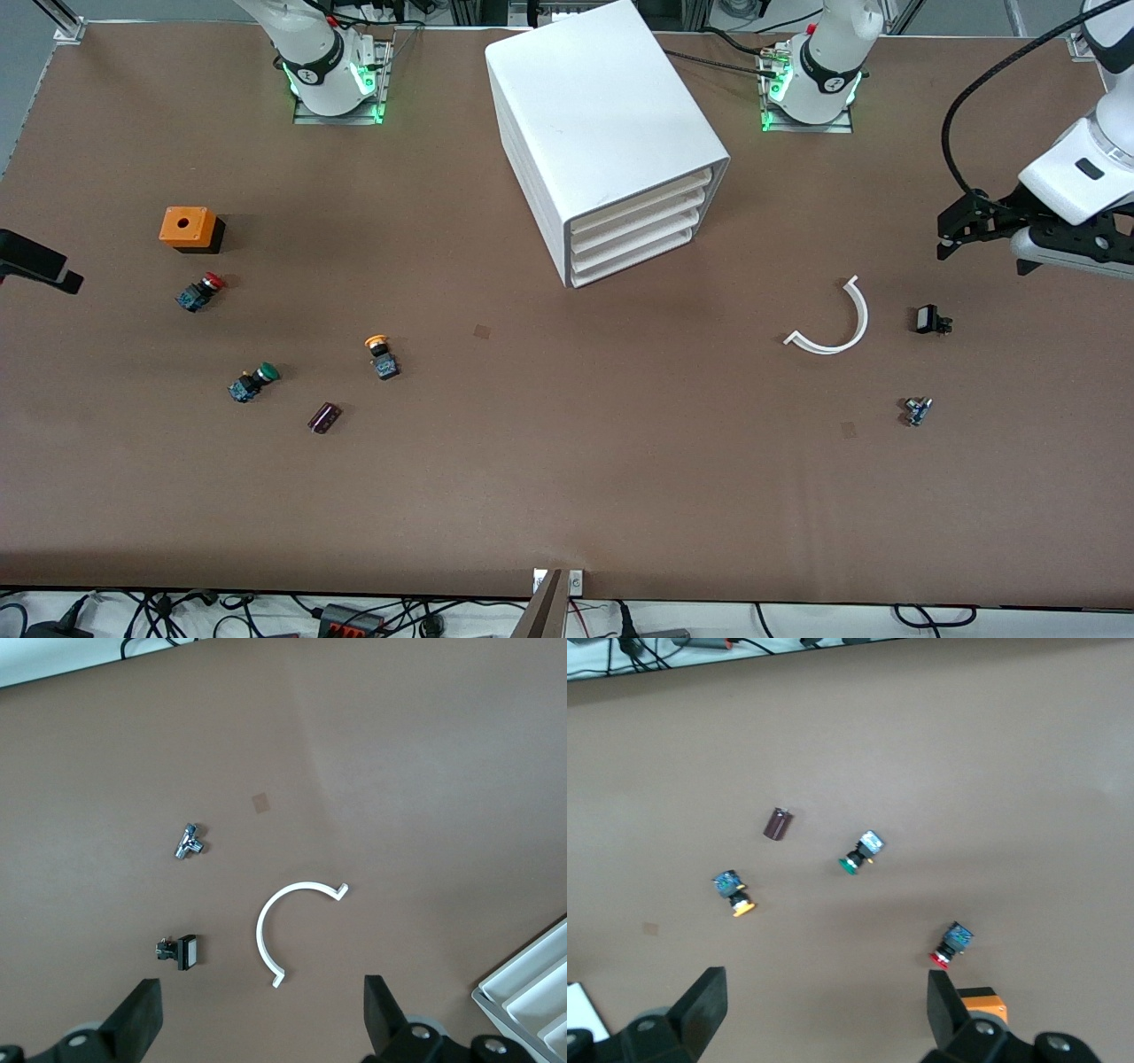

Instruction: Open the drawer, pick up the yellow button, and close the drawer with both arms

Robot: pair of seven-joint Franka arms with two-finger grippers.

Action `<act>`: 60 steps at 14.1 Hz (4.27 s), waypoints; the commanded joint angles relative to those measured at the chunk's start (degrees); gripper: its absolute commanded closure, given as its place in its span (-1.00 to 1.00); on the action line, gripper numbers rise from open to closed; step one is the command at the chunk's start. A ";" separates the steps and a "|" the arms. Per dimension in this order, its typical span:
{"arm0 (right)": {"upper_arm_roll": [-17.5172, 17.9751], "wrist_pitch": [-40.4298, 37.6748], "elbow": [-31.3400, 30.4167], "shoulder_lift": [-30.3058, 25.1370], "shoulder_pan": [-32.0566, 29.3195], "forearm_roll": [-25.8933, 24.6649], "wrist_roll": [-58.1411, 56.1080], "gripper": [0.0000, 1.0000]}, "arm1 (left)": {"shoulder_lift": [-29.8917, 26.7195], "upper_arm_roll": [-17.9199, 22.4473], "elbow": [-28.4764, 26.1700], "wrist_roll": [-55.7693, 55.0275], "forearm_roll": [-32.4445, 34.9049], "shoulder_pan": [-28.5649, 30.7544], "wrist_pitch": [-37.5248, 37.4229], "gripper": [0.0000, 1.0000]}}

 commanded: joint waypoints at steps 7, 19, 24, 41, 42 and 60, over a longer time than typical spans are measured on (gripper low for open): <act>1.08 1.19 -8.05 -5.15 1.16 -3.10 0.46 -1.00 | -0.35 0.00 1.51 -0.30 0.10 -0.84 -6.33 -1.00; 1.17 5.09 -20.83 -12.46 1.16 -3.54 -0.68 -1.00 | 0.00 0.00 1.95 -0.56 0.89 -0.58 -7.38 -1.00; 1.52 5.69 -20.83 -12.99 1.34 -4.86 -0.68 -1.00 | -0.09 -0.09 2.04 -0.56 0.89 -0.84 -7.47 -1.00; 1.26 5.25 -20.83 -12.90 1.16 -5.03 -0.68 -1.00 | 0.00 -0.18 2.30 -0.74 0.89 -0.84 -7.99 -1.00; 1.26 5.25 -20.83 -12.90 1.07 -5.03 -0.68 -1.00 | 0.00 -0.18 2.30 -0.74 0.89 -0.93 -8.26 -1.00; 1.17 10.60 -29.07 -17.64 1.16 -4.95 -0.77 -1.00 | 0.09 -0.62 2.83 -0.74 0.89 -0.84 -8.35 -1.00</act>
